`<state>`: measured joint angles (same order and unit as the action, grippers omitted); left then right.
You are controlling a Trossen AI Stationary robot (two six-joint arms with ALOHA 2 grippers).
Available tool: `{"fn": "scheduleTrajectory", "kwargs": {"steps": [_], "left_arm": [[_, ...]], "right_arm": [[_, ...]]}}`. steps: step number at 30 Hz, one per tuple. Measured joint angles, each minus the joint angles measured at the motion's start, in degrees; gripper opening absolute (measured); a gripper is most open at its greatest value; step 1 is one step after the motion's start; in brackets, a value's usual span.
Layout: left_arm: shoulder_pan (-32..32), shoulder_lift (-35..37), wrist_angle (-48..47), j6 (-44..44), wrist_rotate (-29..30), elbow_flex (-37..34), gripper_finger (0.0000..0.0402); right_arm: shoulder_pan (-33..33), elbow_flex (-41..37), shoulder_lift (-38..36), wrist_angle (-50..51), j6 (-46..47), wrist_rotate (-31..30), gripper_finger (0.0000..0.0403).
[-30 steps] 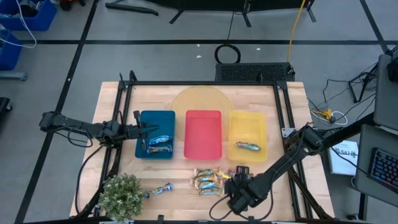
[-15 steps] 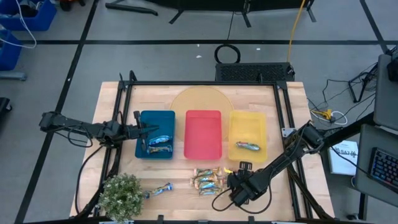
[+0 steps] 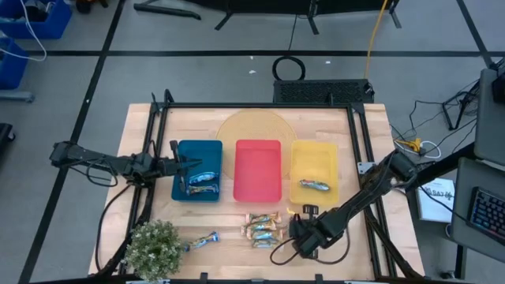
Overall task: Pick and place Granola Bars by type
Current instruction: Put the bottom green granola bar into yellow bin
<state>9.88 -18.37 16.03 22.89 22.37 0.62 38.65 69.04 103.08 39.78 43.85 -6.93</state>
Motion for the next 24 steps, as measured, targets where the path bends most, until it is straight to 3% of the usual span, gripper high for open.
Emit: {"fn": "scheduleTrajectory", "kwargs": {"steps": [6, 10, 15, 20, 24], "left_arm": [[0.0, 0.0, -0.6, -0.6, 0.0, 0.0, 0.0042], [0.0, 0.0, -1.0, -0.9, 0.0, 0.0, 0.0042], [0.0, 0.0, -1.0, -0.9, 0.0, 0.0, 0.0042], [0.0, 0.0, -0.9, -0.9, 0.0, 0.0, 0.0042], [0.0, 0.0, -0.9, -0.1, 0.0, 0.0, 0.0042]], "right_arm": [[0.0, 0.2, -7.8, -2.0, -2.6, -0.6, 0.0043], [-0.1, 0.2, -14.2, -0.3, -4.1, -4.6, 0.0040], [-2.0, 0.3, -23.5, 9.4, -6.9, -12.1, 0.0018], [-9.6, 0.3, -30.3, 24.7, -11.0, -15.7, 0.0025], [-18.9, 0.2, -31.2, 33.3, -19.2, -15.8, 0.0031]]}}
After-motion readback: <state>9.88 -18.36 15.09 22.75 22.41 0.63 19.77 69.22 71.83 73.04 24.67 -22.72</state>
